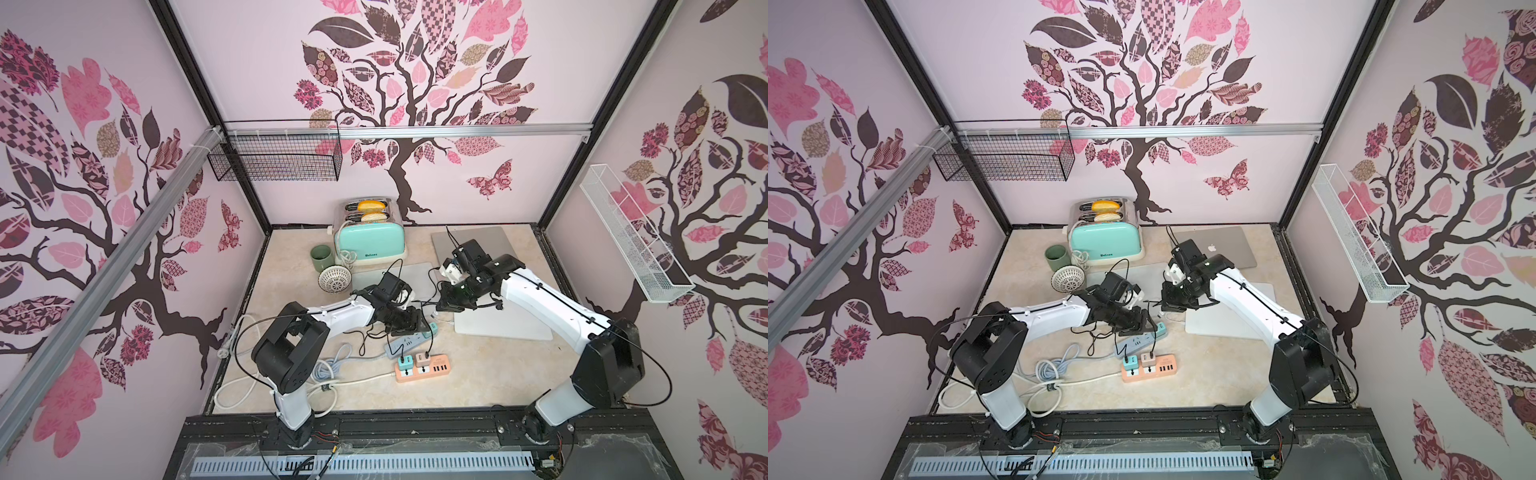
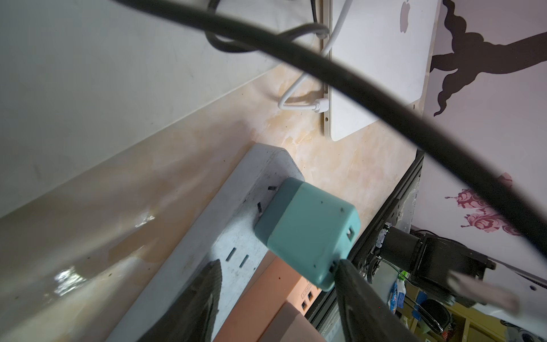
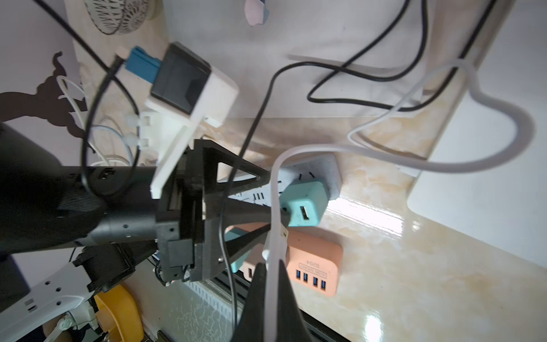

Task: Unplug the laptop charger
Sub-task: Remove the charging cable from the plug, then place the charging cable at the center of the board.

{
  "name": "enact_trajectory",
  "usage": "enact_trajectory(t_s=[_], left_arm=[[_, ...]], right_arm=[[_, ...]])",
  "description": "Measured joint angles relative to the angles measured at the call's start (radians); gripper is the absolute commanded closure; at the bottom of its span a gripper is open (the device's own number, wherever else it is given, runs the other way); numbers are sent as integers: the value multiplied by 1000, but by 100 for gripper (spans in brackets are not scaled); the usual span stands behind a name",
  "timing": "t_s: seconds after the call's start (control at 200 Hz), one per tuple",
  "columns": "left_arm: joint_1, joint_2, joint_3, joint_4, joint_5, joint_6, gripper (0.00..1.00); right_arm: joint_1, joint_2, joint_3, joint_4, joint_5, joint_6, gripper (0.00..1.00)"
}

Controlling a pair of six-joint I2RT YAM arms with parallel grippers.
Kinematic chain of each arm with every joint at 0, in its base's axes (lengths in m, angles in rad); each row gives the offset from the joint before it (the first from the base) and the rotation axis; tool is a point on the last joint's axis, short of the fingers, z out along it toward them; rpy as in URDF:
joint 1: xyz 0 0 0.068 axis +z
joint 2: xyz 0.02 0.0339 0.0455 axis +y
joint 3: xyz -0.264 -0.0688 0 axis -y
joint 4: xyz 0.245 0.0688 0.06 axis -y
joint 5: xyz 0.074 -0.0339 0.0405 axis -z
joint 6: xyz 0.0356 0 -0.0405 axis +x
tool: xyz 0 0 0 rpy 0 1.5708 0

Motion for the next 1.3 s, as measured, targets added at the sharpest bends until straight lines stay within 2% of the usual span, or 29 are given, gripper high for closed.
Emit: enact_trajectory(t_s=[0.22, 0.28, 0.875, 1.0, 1.105, 1.3], left_arm=[[0, -12, -14, 1, 0, 0, 34], [0, -12, -14, 1, 0, 0, 34], [0, -13, -13, 0, 4, -13, 26], [0, -16, -13, -2, 3, -14, 24], [0, -27, -13, -15, -3, -13, 22], [1, -88, -17, -52, -19, 3, 22]], right_arm=[[-77, 0, -93, -57, 51, -18, 100], [-95, 2, -120, -71, 65, -27, 97], [-93, 171, -171, -77, 70, -155, 82], [-93, 182, -174, -90, 74, -164, 72], [-93, 172, -149, -119, 77, -168, 56], [-93, 116, -10, -161, 79, -158, 48]])
